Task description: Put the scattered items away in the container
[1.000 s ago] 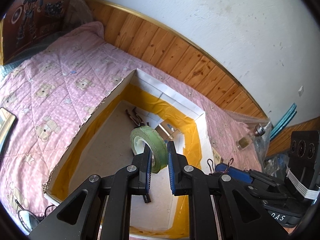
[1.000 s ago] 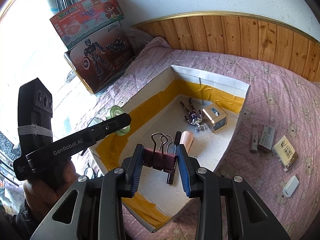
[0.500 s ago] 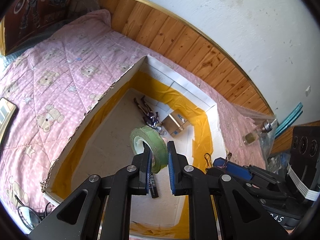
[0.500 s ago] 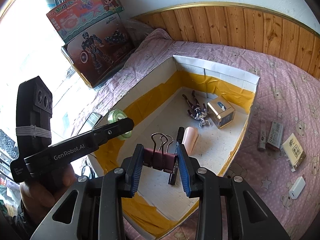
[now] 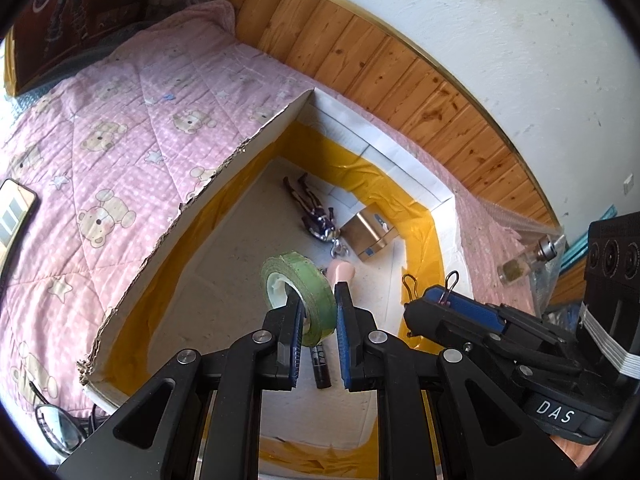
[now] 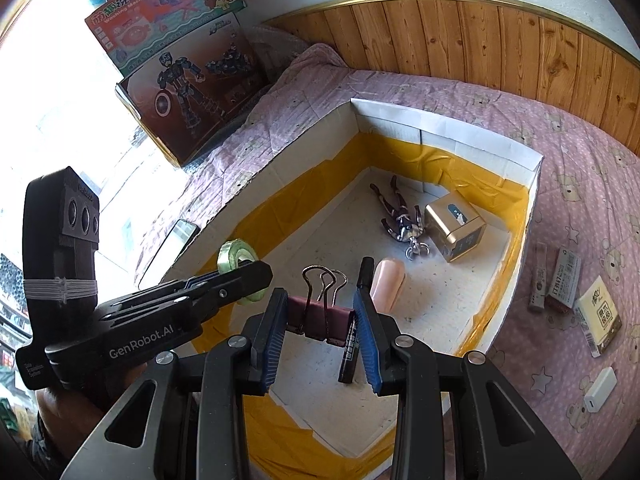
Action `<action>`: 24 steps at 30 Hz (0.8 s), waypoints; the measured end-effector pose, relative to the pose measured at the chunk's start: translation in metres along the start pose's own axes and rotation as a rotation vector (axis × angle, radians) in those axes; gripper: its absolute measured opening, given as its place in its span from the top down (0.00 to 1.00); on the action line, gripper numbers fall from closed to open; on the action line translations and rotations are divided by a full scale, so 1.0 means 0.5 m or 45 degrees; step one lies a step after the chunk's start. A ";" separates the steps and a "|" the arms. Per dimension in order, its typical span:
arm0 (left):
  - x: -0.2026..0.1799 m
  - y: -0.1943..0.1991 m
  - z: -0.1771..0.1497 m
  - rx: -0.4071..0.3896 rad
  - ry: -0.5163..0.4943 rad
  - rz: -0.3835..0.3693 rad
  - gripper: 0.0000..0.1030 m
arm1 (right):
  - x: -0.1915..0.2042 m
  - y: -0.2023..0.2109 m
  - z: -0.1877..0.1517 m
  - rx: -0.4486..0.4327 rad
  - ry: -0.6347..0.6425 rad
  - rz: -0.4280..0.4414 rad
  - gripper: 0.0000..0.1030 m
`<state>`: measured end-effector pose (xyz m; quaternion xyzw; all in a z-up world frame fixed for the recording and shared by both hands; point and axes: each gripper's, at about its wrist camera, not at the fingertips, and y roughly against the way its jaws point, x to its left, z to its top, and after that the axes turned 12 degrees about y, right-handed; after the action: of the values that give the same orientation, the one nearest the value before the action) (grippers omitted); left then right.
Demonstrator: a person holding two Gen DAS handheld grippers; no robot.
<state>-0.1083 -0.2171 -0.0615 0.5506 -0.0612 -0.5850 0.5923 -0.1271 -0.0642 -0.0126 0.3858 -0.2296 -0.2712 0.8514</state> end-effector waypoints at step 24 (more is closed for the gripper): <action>0.026 -0.009 0.009 0.027 0.081 -0.001 0.72 | 0.000 -0.132 0.129 0.095 -0.002 0.004 0.65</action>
<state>-0.1104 -0.2283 -0.0706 0.5751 -0.0482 -0.5668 0.5880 -0.1848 -0.1352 -0.0257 0.4168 -0.2408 -0.2614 0.8366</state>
